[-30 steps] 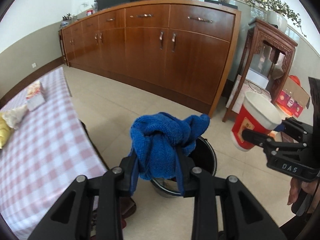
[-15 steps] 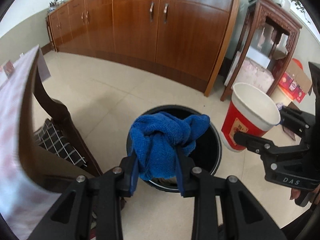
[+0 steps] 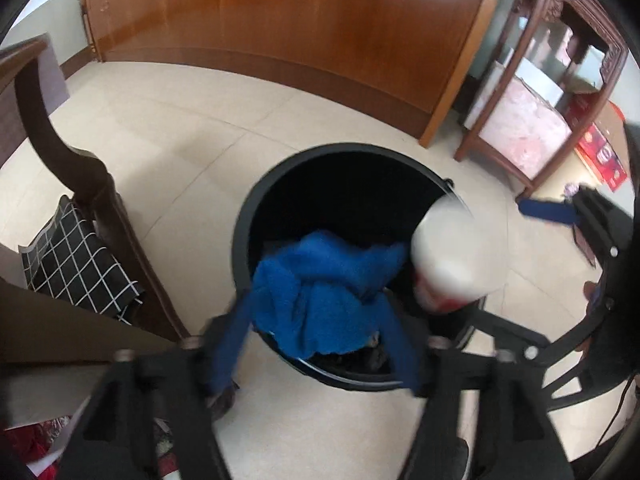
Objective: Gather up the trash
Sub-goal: 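Open both tools to drop the towel and cup into the bucket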
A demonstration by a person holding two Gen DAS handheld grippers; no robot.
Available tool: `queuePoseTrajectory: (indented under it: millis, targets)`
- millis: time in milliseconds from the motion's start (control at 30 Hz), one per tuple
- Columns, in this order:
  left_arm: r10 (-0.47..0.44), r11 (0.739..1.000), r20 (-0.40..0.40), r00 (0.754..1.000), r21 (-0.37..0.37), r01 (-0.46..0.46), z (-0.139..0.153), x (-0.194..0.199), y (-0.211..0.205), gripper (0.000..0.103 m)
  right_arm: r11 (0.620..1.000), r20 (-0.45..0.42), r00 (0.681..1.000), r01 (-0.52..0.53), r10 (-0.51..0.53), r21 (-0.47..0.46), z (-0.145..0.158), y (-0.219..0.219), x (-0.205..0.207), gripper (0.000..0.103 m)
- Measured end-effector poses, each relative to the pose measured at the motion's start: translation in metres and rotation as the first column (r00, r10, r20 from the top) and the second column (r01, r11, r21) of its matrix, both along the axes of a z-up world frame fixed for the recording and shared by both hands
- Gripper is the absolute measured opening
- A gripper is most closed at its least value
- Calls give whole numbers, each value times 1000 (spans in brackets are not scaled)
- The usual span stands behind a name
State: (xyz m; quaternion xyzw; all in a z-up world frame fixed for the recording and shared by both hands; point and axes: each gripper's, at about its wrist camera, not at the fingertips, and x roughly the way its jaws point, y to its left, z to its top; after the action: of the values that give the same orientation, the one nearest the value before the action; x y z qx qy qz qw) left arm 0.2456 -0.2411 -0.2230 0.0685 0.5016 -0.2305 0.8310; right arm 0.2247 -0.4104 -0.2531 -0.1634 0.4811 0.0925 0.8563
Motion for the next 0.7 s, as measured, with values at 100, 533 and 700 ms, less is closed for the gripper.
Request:
queuePoseTrajectory:
  millis: [100,533,700]
  targets:
    - [5,1000,34,999,21,-5,7,-7,0,77,1000,14,1000,27,-27,-5,2,-10,-3,103]
    - [71,997,147,987,10,-73,55,-41,15,99,982,108,977,188,-186,-8,55,-11,-31,103]
    - [87,996,177,980,1,-88,77,-59,28,99,975,155,963,218,-222,37,83,-2,-54,103]
